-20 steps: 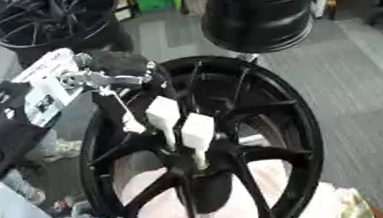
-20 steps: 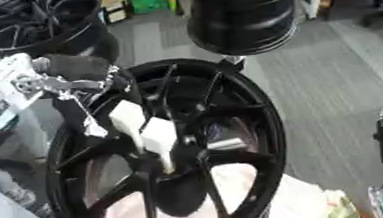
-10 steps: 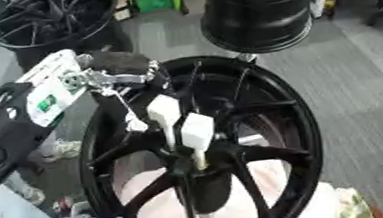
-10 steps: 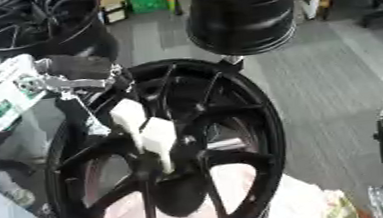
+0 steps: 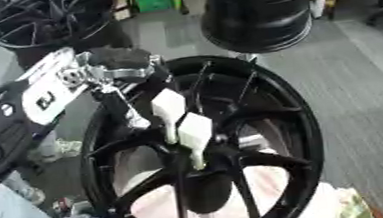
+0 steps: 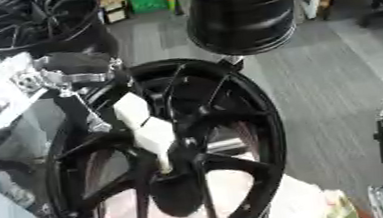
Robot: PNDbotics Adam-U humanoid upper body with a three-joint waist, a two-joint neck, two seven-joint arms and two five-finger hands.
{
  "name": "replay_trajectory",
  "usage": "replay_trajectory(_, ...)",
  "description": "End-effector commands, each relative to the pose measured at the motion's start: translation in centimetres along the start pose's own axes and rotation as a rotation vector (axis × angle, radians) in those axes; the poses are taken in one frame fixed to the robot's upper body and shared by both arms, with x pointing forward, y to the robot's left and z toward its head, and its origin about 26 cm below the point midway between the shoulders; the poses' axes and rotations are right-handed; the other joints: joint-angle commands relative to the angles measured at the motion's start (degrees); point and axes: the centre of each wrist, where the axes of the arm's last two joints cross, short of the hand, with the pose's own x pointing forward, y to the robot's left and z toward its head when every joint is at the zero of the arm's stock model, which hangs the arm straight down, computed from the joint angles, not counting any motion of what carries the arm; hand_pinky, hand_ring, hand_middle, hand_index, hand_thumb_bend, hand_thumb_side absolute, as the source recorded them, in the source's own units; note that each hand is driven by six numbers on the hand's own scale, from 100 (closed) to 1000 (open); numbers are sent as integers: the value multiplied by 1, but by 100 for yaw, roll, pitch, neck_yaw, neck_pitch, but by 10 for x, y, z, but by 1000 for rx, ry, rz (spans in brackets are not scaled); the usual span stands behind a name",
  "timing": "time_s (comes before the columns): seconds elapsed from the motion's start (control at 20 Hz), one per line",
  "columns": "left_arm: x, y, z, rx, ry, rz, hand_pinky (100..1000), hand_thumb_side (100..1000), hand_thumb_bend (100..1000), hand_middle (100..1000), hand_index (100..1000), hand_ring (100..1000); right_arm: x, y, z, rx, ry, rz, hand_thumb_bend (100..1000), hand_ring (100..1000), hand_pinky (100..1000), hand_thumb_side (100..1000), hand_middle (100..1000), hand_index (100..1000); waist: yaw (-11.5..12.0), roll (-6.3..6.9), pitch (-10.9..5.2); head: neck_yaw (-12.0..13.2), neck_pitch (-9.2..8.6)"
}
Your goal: Pull the pin out of the wheel hub.
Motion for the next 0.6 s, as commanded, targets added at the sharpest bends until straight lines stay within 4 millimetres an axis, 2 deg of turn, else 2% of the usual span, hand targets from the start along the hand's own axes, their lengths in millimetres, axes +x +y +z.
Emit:
replay_trajectory(0.05,2,31,22,-269,-245,-266,595,156,183,365,513,388,5,-3,-5,-3,-26,2,100,689,474,775,780,820,11,-27,-67,-11,-15)
replay_trajectory(0.2,-1,45,47,-209,-213,-270,604,158,205,370,519,392,4,-4,-5,-4,-25,4,100,689,474,775,779,820,37,-26,-75,-17,-15)
replay_trajectory(0.4,-8,56,93,-130,-127,-256,611,156,225,371,523,393,4,-4,-6,-7,-24,6,100,689,474,775,780,820,84,-27,-80,-32,-15)
replay_trajectory(0.6,-22,45,172,-73,54,-189,618,158,229,378,531,398,4,-5,-6,-16,-23,6,100,689,475,774,779,821,127,-41,-71,-70,-15)
